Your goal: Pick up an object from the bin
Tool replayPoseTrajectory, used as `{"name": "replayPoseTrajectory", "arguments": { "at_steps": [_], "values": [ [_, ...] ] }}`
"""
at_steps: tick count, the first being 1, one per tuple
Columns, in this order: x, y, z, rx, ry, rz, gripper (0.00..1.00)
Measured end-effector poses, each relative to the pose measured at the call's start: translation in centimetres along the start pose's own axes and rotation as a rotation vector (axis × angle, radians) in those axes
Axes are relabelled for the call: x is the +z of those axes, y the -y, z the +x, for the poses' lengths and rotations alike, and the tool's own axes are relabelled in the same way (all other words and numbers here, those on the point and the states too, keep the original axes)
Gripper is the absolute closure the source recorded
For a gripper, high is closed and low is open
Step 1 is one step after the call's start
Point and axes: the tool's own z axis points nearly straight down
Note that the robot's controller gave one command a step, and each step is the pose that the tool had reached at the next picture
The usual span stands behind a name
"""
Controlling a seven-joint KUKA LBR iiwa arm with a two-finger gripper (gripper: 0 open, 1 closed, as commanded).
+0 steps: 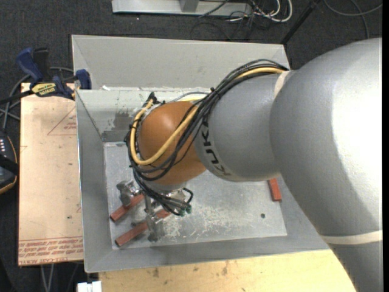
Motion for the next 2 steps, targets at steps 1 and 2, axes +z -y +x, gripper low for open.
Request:
{"name": "replayPoseTrajectory", "arguments": {
  "at_steps": [1,2],
  "values": [
    [2.48,0.74,2.98,0.073,0.029,0.003,0.0],
    [2.76,0.69,3.34,0.074,0.014,0.001,1.0]
  ]
}}
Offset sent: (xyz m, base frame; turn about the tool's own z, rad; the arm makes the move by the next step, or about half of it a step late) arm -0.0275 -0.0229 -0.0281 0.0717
